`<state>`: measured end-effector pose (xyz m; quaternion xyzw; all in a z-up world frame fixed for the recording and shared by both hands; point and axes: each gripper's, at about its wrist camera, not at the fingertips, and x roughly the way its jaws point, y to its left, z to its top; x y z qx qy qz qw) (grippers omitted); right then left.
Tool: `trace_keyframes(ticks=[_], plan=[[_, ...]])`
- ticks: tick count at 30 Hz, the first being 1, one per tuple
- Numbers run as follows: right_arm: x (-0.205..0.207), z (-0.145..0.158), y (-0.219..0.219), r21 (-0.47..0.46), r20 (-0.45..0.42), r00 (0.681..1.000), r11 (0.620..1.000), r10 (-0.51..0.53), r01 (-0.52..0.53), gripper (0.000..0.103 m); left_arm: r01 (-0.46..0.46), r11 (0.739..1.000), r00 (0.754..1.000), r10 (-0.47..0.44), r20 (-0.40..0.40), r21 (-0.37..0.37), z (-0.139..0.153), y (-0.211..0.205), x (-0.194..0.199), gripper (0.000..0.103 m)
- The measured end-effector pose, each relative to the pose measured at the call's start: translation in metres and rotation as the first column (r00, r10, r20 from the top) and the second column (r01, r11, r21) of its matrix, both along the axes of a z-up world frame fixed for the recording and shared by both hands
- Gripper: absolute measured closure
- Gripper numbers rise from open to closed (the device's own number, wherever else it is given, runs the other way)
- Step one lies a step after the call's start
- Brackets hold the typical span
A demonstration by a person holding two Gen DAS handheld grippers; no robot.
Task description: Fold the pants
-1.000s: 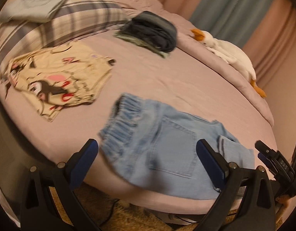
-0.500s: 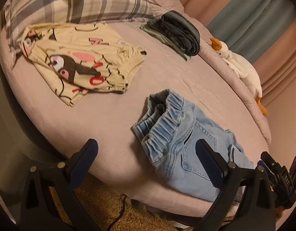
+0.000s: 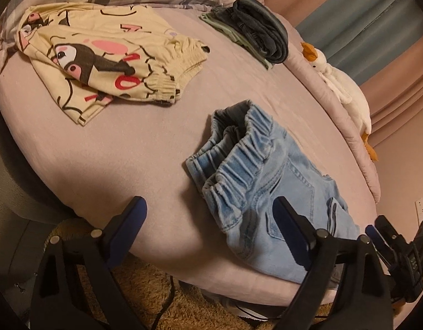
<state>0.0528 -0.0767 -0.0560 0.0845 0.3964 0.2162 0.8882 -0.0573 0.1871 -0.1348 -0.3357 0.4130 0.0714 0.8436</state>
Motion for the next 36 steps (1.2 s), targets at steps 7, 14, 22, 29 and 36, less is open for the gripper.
trace_keyframes(ticks=[7,14,22,29,36], plan=[[0.003,-0.003,0.0,0.006,-0.016,1.0,1.0,-0.006,0.006,0.009,0.012,1.0,1.0,-0.012,0.02,-0.02,-0.003,-0.001,0.003,0.021],[0.003,-0.005,0.005,0.008,-0.026,1.0,1.0,0.008,-0.008,0.009,0.027,1.0,0.999,-0.028,0.021,0.01,-0.006,-0.006,0.012,0.036],[0.005,-0.008,0.003,0.018,-0.044,0.999,1.0,0.002,-0.002,0.009,0.034,0.999,0.999,-0.034,0.029,0.016,-0.011,-0.007,0.021,0.058],[0.006,-0.009,0.0,0.022,-0.056,0.998,1.0,-0.009,0.01,0.009,0.034,0.998,0.999,-0.034,0.013,0.055,0.004,-0.016,0.018,0.071],[0.003,-0.004,-0.014,0.043,-0.038,0.999,0.999,-0.032,0.033,0.009,0.068,0.987,0.991,-0.083,0.102,0.144,0.05,-0.042,0.007,0.073]])
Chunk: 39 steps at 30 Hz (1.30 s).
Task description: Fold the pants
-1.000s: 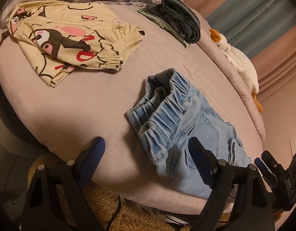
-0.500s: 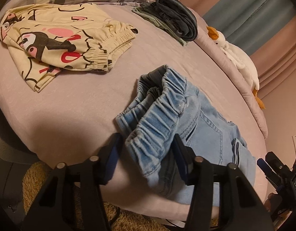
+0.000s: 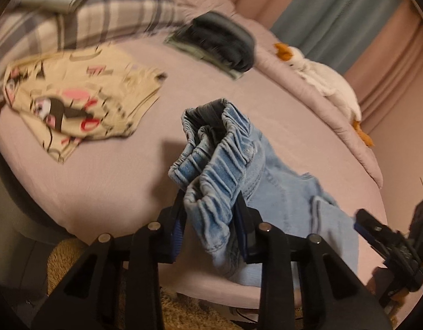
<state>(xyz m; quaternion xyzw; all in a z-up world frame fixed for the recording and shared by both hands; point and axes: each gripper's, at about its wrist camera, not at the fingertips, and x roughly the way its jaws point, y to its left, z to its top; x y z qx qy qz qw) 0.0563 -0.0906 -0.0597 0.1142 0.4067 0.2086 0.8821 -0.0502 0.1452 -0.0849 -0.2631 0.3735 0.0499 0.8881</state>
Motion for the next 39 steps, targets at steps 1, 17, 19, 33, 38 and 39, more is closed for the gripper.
trace_keyframes(ticks=[1,17,19,33,38,39], plan=[[0.0,0.0,-0.003,0.004,0.001,1.0,1.0,-0.006,0.006,0.009,0.009,1.0,1.0,-0.01,0.015,0.003,0.006,-0.004,-0.001,0.073],[-0.003,0.01,-0.042,0.065,0.028,0.996,0.995,-0.08,0.078,0.009,0.33,0.939,0.929,-0.341,0.146,0.097,0.055,-0.109,0.018,0.076],[-0.004,0.011,-0.049,0.074,0.031,0.995,0.993,-0.094,0.092,0.009,0.39,0.917,0.907,-0.398,0.137,0.083,0.051,-0.126,0.027,0.076],[-0.009,0.003,-0.101,0.102,-0.03,0.981,0.975,-0.193,0.195,0.009,0.517,0.856,0.852,-0.514,0.093,-0.005,0.028,-0.153,0.036,0.023],[0.0,-0.006,-0.088,0.14,-0.076,0.989,0.981,-0.127,0.136,0.01,0.347,0.938,0.938,-0.347,-0.005,0.01,0.01,-0.104,0.037,0.023],[0.002,-0.008,-0.084,0.149,-0.084,0.991,0.982,-0.107,0.119,0.017,0.311,0.95,0.95,-0.31,-0.028,0.006,0.003,-0.095,0.036,0.023]])
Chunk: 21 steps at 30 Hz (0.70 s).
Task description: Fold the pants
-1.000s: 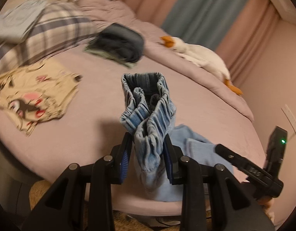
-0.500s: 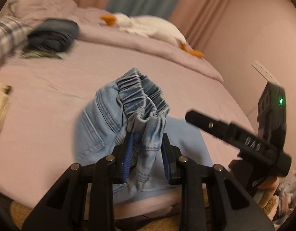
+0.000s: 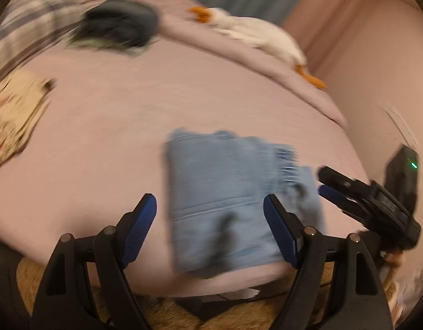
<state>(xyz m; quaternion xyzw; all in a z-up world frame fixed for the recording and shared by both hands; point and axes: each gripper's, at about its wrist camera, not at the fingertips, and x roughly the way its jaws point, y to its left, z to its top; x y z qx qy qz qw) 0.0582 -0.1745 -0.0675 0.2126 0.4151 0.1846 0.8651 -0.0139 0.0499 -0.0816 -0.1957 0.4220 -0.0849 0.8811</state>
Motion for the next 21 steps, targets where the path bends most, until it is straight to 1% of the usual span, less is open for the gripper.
trace_keyframes(ticks=[1,2,3,4,5,6,7,8,9,12,13,15,18,20,21], plan=[[0.002,-0.002,0.005,0.008,-0.01,1.0,1.0,0.021,-0.02,0.027,-0.031,0.999,0.999,0.031,-0.017,0.01,-0.005,0.007,-0.001,0.023],[0.005,-0.005,0.011,0.016,-0.023,0.999,0.999,0.038,-0.038,0.032,-0.054,0.998,0.998,0.055,-0.03,0.021,-0.008,0.012,-0.001,0.023],[0.007,-0.008,0.019,0.018,-0.033,0.998,0.998,0.057,-0.057,0.042,-0.073,0.997,0.996,0.074,-0.04,0.032,-0.011,0.016,-0.003,0.023],[0.01,-0.012,0.028,0.005,-0.039,0.996,0.997,0.077,-0.077,0.057,-0.079,0.996,0.996,0.081,-0.044,0.035,-0.012,0.02,-0.005,0.023],[0.012,-0.016,0.032,-0.009,-0.049,0.995,0.996,0.084,-0.085,0.069,-0.085,0.996,0.995,0.086,-0.047,0.035,-0.013,0.022,-0.007,0.023],[0.014,-0.021,0.037,-0.044,-0.073,0.995,0.996,0.07,-0.073,0.075,-0.089,0.995,0.995,0.09,-0.049,0.034,-0.014,0.025,-0.01,0.023],[0.012,-0.021,0.038,-0.054,-0.073,0.996,0.997,0.051,-0.055,0.079,-0.088,0.996,0.995,0.09,-0.048,0.033,-0.013,0.025,-0.009,0.023],[0.008,-0.016,0.036,-0.052,-0.05,0.998,0.998,0.042,-0.044,0.081,-0.086,0.996,0.995,0.087,-0.046,0.031,-0.012,0.025,-0.008,0.023],[0.0,-0.005,0.035,-0.044,-0.008,0.999,0.998,0.049,-0.049,0.084,-0.082,0.996,0.995,0.084,-0.045,0.03,-0.012,0.025,-0.007,0.023],[-0.013,0.011,0.027,-0.026,0.024,0.998,0.998,0.06,-0.06,0.086,-0.088,0.996,0.994,0.089,-0.056,0.03,-0.017,0.028,-0.006,0.023],[-0.017,0.01,0.025,-0.043,0.024,0.998,0.997,0.058,-0.057,0.086,-0.09,0.995,0.994,0.092,-0.061,0.031,-0.019,0.029,-0.005,0.023],[-0.019,-0.001,0.025,-0.092,0.004,0.999,0.994,0.054,-0.054,0.086,-0.087,0.995,0.993,0.09,-0.075,0.039,-0.023,0.029,-0.003,0.023],[-0.009,-0.035,0.025,-0.105,-0.101,0.994,0.993,0.048,-0.059,0.086,-0.086,0.995,0.992,0.091,-0.087,0.055,-0.026,0.03,-0.003,0.023],[-0.008,-0.038,0.023,-0.114,-0.099,0.994,0.992,0.041,-0.052,0.086,-0.089,0.994,0.992,0.094,-0.084,0.065,-0.026,0.031,-0.005,0.023],[-0.007,-0.034,0.023,-0.118,-0.1,0.994,0.991,0.053,-0.065,0.083,-0.09,0.994,0.992,0.095,-0.082,0.067,-0.026,0.032,-0.006,0.023]])
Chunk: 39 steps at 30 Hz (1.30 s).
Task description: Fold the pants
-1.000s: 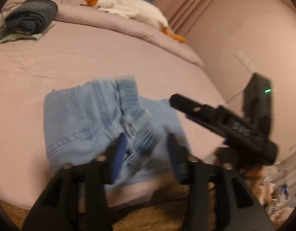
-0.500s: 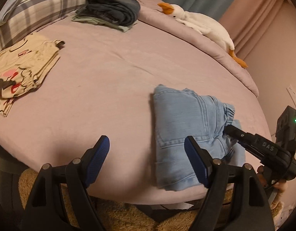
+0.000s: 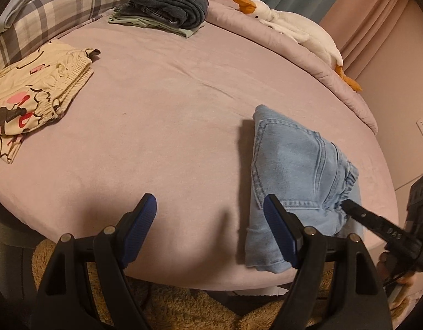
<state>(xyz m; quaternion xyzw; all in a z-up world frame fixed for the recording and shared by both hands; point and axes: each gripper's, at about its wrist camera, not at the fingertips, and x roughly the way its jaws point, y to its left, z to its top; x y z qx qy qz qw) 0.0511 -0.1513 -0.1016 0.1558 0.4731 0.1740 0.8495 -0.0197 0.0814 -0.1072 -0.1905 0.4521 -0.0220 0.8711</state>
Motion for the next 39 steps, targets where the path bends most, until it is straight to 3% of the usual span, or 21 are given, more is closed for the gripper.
trace_keyframes(ticks=[2,4,8,12,18,21,27,28,30,31,32,34,39], plan=[[-0.001,0.008,0.0,-0.048,-0.004,1.0,0.999,0.002,-0.002,0.066,-0.006,1.0,1.0,0.006,0.0,0.0,0.0,0.003,-0.002,0.022],[-0.003,0.018,-0.003,-0.087,0.024,1.0,0.996,-0.011,0.013,0.035,-0.018,1.0,1.0,0.018,0.002,-0.002,0.001,0.006,-0.004,0.022],[0.003,0.024,-0.017,-0.005,0.017,1.0,1.0,-0.002,0.003,0.028,-0.033,0.999,0.999,0.033,0.009,-0.006,0.003,0.012,-0.008,0.02],[0.015,0.016,-0.018,0.024,-0.023,1.0,1.0,-0.002,0.003,0.016,-0.047,0.999,0.999,0.047,0.01,-0.01,0.004,0.018,-0.011,0.019],[0.027,-0.005,0.003,0.057,-0.123,0.985,0.992,0.123,-0.117,0.015,-0.063,0.998,0.998,0.063,0.019,-0.018,0.006,0.023,-0.015,0.018],[0.032,-0.016,0.007,0.038,-0.158,0.979,0.992,0.126,-0.121,0.015,-0.065,0.998,0.998,0.065,0.026,-0.017,0.009,0.025,-0.018,0.017],[0.038,-0.018,0.012,0.11,-0.127,0.984,0.987,0.128,-0.115,0.014,-0.068,0.997,0.997,0.068,0.03,-0.022,0.01,0.026,-0.018,0.015],[0.039,-0.018,0.013,0.103,-0.118,0.985,0.988,0.124,-0.112,0.025,-0.066,0.998,0.997,0.066,0.031,-0.023,0.01,0.025,-0.018,0.015],[0.037,-0.017,0.019,0.063,-0.09,0.987,0.99,0.132,-0.127,0.039,-0.057,0.998,0.998,0.058,0.034,-0.026,0.01,0.022,-0.018,0.015],[0.036,-0.014,0.02,0.078,-0.084,0.987,0.988,0.139,-0.133,0.053,-0.052,0.998,0.998,0.053,0.035,-0.026,0.01,0.021,-0.018,0.015],[0.035,-0.011,0.018,0.103,-0.083,0.986,0.985,0.145,-0.136,0.059,-0.048,0.999,0.998,0.049,0.034,-0.023,0.01,0.019,-0.018,0.015],[0.029,0.004,0.013,0.104,-0.056,0.991,0.988,0.125,-0.118,0.065,-0.044,0.999,0.999,0.044,0.032,-0.011,0.012,0.015,-0.016,0.015],[-0.004,0.077,-0.022,0.094,0.177,0.983,0.993,0.056,-0.074,0.067,-0.025,1.0,0.999,0.026,0.045,-0.009,0.015,0.01,-0.012,0.015]])
